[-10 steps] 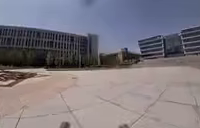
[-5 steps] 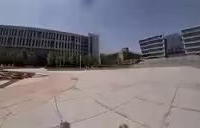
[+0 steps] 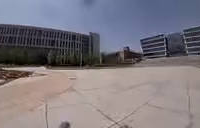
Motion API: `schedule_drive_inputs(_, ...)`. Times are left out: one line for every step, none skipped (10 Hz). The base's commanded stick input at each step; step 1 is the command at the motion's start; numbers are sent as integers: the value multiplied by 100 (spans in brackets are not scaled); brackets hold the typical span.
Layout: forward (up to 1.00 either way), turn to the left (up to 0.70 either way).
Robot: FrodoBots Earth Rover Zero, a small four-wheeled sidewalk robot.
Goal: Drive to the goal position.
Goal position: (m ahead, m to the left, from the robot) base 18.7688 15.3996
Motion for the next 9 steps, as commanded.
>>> schedule_drive_inputs(70,0)
schedule_drive_inputs(70,0)
schedule_drive_inputs(70,0)
schedule_drive_inputs(70,0)
schedule_drive_inputs(70,0)
schedule_drive_inputs(70,0)
schedule_drive_inputs(70,0)
schedule_drive_inputs(70,0)
schedule_drive_inputs(70,0)
